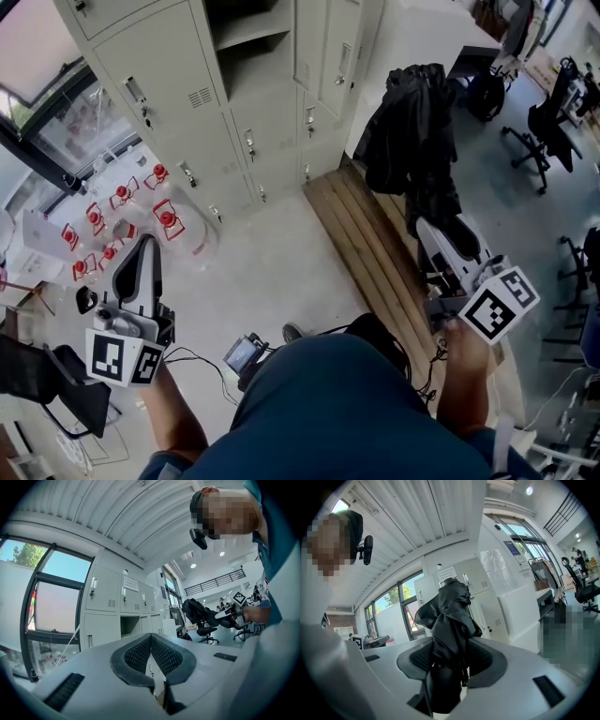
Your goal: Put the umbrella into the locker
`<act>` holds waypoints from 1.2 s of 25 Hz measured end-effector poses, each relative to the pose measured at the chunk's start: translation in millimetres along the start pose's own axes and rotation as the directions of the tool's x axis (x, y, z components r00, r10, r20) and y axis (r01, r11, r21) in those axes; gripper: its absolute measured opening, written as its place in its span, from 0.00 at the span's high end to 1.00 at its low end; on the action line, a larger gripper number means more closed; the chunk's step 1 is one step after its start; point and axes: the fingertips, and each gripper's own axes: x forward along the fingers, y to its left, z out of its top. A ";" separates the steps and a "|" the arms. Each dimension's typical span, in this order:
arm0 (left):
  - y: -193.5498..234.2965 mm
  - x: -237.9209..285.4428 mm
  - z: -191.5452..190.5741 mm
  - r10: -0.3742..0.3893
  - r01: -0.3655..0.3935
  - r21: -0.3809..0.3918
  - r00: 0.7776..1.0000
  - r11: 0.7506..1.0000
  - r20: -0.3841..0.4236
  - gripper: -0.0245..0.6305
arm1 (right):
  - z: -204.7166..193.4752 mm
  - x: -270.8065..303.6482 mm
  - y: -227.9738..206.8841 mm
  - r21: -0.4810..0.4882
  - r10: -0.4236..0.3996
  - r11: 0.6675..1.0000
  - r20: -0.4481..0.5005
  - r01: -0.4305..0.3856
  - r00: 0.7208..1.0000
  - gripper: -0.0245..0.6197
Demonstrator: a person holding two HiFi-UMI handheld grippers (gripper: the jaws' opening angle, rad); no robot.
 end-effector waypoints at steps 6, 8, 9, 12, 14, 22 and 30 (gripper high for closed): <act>30.6 -21.0 -9.4 0.036 -0.036 -0.004 0.999 0.999 -0.005 0.93 | 3.0 24.3 11.1 0.002 0.013 1.000 0.002 -0.013 1.000 0.65; 43.2 -23.0 -12.4 0.055 -0.055 -0.008 0.998 0.998 -0.006 0.93 | 5.6 40.1 11.7 -0.007 0.018 1.000 -0.002 -0.018 1.000 0.65; 48.5 -24.5 -14.0 0.066 -0.066 -0.009 0.998 0.998 -0.007 0.93 | 7.0 47.8 11.7 -0.014 0.021 1.000 -0.004 -0.021 1.000 0.65; 63.0 -32.6 -17.0 0.105 -0.105 -0.009 0.994 0.994 -0.011 0.93 | 7.6 69.5 10.9 -0.011 0.042 0.999 -0.010 -0.043 0.999 0.65; 72.4 -38.0 -17.2 0.137 -0.137 -0.006 0.991 0.991 -0.015 0.93 | 9.4 83.5 11.5 -0.002 0.063 0.998 -0.013 -0.063 0.998 0.65; 85.0 -26.9 -16.8 0.208 -0.208 0.002 0.978 0.978 -0.030 0.93 | 14.9 135.7 -1.0 0.057 0.144 0.988 -0.026 -0.142 0.989 0.65; 98.0 -4.9 -24.2 0.237 -0.237 0.000 0.970 0.972 -0.060 0.93 | 27.4 178.6 -16.5 0.009 0.150 0.989 -0.054 -0.150 0.987 0.65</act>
